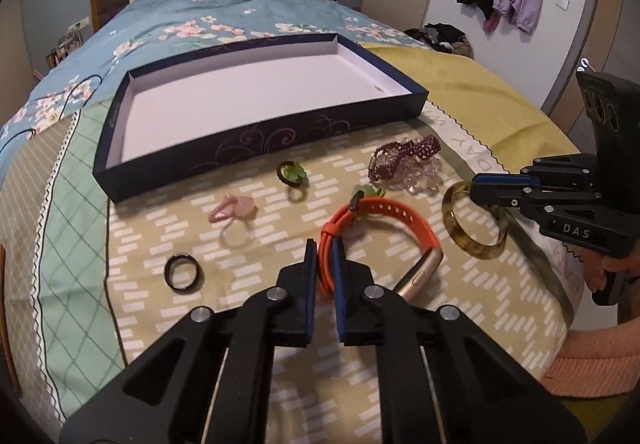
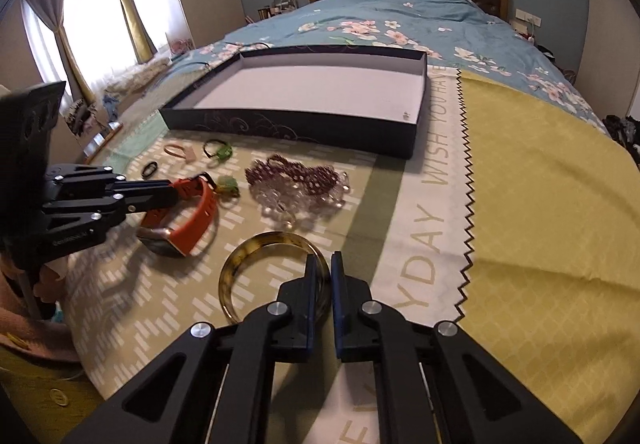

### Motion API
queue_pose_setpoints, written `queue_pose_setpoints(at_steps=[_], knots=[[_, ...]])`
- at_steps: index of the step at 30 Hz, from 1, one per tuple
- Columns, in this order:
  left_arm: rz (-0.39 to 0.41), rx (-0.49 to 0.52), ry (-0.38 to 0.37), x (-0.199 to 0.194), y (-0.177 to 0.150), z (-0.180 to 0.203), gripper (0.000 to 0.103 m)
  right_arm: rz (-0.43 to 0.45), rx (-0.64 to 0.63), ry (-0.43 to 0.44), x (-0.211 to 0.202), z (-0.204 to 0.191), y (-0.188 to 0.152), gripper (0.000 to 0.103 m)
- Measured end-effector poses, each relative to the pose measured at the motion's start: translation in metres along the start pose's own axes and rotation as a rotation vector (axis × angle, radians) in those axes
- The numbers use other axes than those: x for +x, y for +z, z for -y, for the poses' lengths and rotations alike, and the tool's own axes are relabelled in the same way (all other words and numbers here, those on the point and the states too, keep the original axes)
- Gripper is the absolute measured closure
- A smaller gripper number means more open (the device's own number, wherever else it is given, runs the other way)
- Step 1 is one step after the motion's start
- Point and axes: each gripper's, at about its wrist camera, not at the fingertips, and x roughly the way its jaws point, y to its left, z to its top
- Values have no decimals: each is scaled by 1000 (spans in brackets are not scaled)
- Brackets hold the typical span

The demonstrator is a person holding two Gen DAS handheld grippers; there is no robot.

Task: Organize jewelry
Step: 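Grasp the orange watch band with the left tool while the right tool grasps the tortoiseshell bangle, then lower the watch band and bangle into the box and open both tools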

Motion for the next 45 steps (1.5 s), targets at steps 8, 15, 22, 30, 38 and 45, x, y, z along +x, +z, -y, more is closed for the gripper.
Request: queue_pose_setpoints(at_steps=[8,15,22,30,38,45], knots=[[69,14,6,-30,12,-13,95,90,17,65,-17,0,29,97],[168,34,80,-56,50,-35,95,173,6,65,-9,2,79,97],[200,81,174,-47,103,-61,95,182,14,31,29,14,140,97],[165,92,182,-1,148,-83,95,145,47,-24,76,31,183,97],[82,105,180,54,180,-104,94,83,87,-44,112,42,205,97],[24,121,196,89,191,-118,94,37,100,-73,130,45,214,97]])
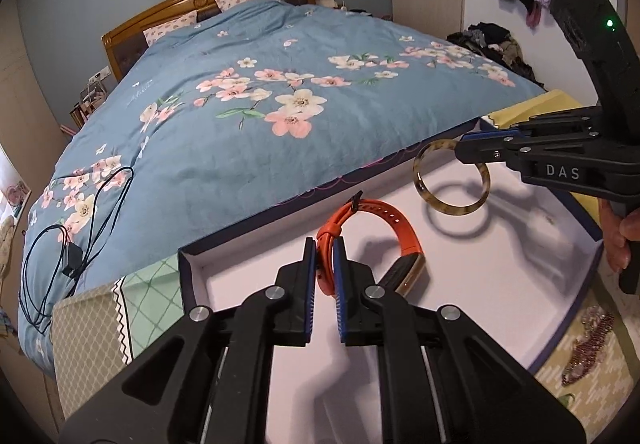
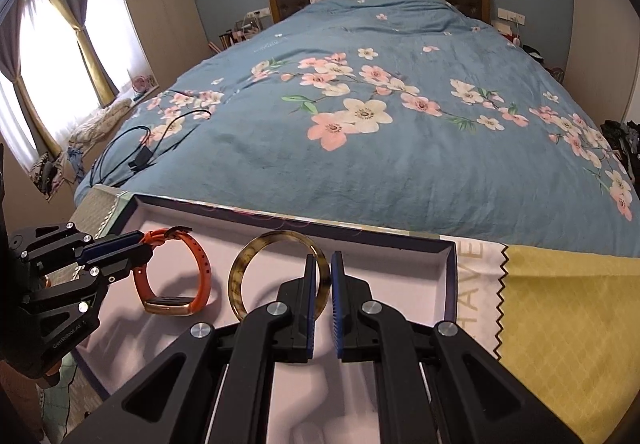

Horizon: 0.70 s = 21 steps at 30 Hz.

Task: Organize jewelry
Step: 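Lower the watch band and bangle into the box and open both tools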

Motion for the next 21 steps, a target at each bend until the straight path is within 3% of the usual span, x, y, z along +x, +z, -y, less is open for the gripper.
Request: queue_pose_setpoints(at_steps=[13,16,21], knots=[[-72,43,52,29,14,-2,92,-47,34,-11,14,2,3,94],[-42,16,64,22,15,-5,89,-7,20,-15,-1,1,-1,86],[84,-36,112,-19,6,-10,69,93,-40,76,-54,-5,-21,73]])
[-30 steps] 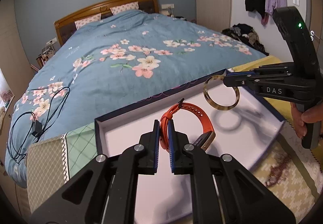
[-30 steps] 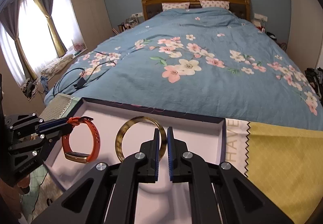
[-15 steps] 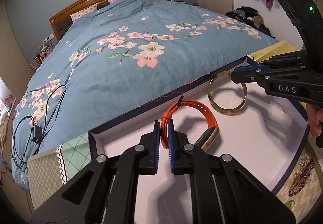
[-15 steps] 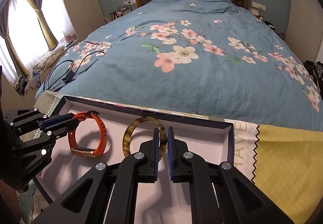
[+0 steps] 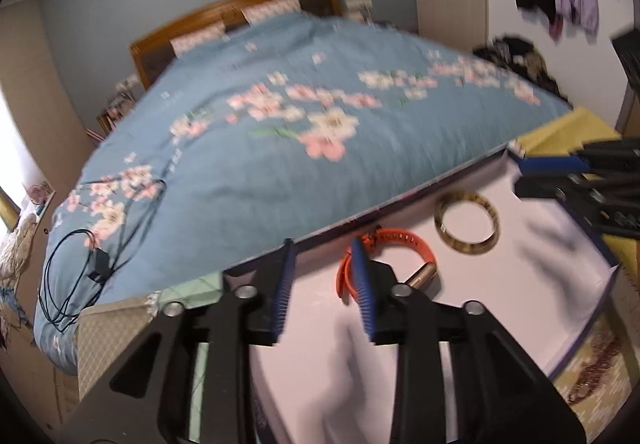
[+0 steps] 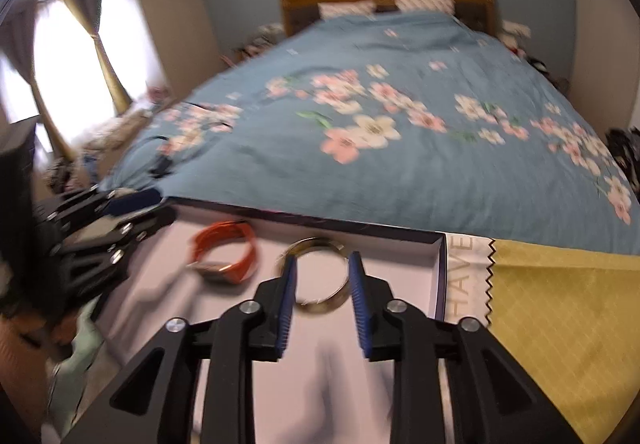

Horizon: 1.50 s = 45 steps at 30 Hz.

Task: Organize jewelry
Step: 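Lower the watch band and bangle into the box and open both tools, then grasp the black ring with the left tool while the right tool grasps the dark beaded necklace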

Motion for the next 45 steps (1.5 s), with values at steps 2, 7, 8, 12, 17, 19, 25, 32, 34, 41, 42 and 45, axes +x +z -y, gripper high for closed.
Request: queue_pose_setpoints(at_steps=[2,7,8,12,17,19,25,32,34,41,42,45], knots=[[57,-19,-2,-26,-7,-2,64,25,-49,28,-20,-8,-10,68],[136,-47,-34,-79,-36,-2,57,14,-171,76,-60,-26,-55,67],[140,-51,-41,-88,-43,-1,56,2,-188,77,-64,-27,-64,67],[143,-67,-78,-114,-73,4,55,-60,-243,80,-75,-30,-100,68],[120,-99,-99,-129,-104,10,54,-101,-253,91,-74,-31,-123,68],[107,-108,-101,-133,-115,13,54,-114,-267,86,-69,-34,-127,68],[87,-127,-104,-139,-129,19,52,-141,-293,87,-64,-40,-132,85],[70,-153,-108,-145,-145,16,52,-127,-287,81,-69,-43,-130,101],[70,-160,-109,-146,-148,13,52,-105,-271,92,-74,-43,-125,101],[79,-161,-131,-158,-157,12,52,-20,-237,115,-86,-49,-106,101],[79,-153,-140,-160,-158,14,52,-9,-236,117,-87,-50,-104,101],[76,-130,-153,-163,-162,19,52,14,-226,126,-90,-52,-99,101]])
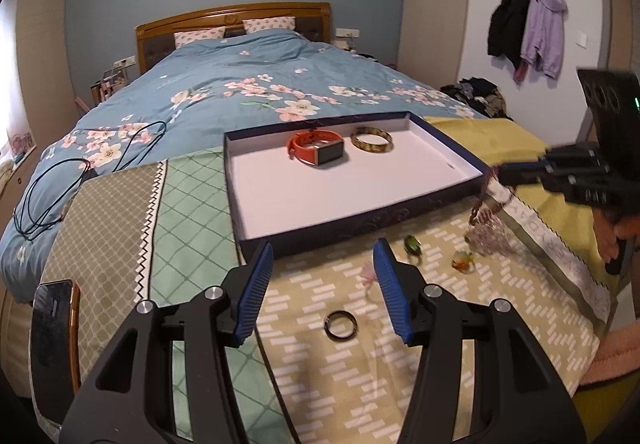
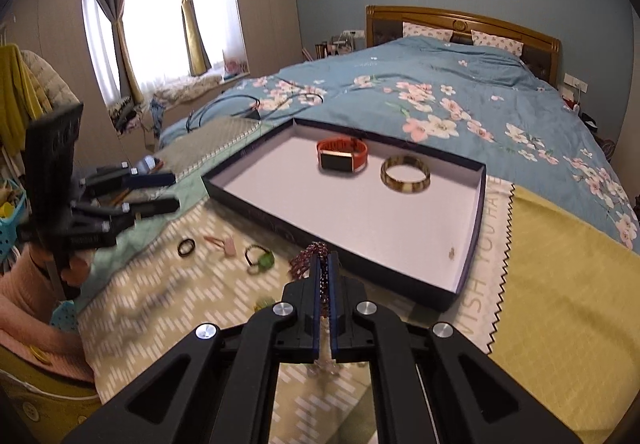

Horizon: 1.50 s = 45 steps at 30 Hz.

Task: Organize jewelry
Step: 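Grasp the black ring with the left tool while the right tool grasps the dark beaded necklace, then carry the ring and necklace over the box and open both tools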

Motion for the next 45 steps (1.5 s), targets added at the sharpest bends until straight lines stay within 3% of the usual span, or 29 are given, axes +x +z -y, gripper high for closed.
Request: queue_pose_setpoints(at_steps=[12,18,21,27,30,37,45], knots=[[-44,59,-49,8,-15,25,52,59,57,8,-12,5,4,101],[-114,54,-15,17,-20,24,52,50,68,18,-8,4,-1,101],[-178,30,9,26,-24,19,56,47,75,23,-6,5,-3,101],[-233,9,6,36,-30,13,72,44,83,30,-2,4,-2,101],[-233,6,11,37,-31,13,80,44,85,32,-1,4,-1,101],[-205,-28,-2,31,-28,10,81,51,85,37,-1,3,4,101],[-104,-25,-49,10,0,12,81,75,101,35,0,9,18,101]])
